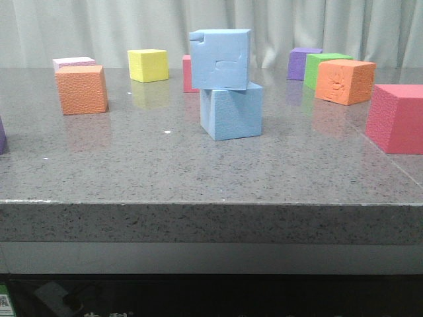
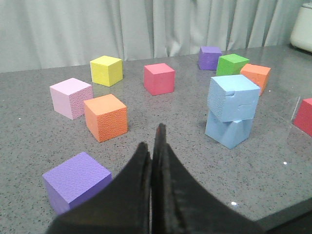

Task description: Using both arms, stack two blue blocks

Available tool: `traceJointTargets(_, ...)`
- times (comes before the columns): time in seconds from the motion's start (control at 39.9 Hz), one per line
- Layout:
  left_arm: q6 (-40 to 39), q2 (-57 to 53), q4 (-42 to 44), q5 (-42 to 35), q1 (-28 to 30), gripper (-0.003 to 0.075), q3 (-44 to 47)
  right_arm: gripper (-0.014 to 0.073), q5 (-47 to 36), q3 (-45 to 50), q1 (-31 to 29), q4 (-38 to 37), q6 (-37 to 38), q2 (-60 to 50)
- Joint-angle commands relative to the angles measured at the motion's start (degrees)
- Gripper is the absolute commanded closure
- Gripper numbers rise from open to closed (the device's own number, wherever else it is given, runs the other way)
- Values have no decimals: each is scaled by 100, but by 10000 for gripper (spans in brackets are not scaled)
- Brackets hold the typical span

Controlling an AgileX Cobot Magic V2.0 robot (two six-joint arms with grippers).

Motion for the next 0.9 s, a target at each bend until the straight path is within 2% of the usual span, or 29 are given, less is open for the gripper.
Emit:
traceJointTargets(0.0, -42, 55, -29, -457, 6, 738, -156, 697, -475, -147, -31, -2, -45, 40)
traceJointTargets(0.65, -32, -27, -39, -473, 45, 738, -92, 697, -475, -147, -31, -2, -45, 40)
traceJointTargets(0.88, 312, -688, -513, -1044, 627, 738, 654, 697, -475, -147, -31, -2, -45, 40)
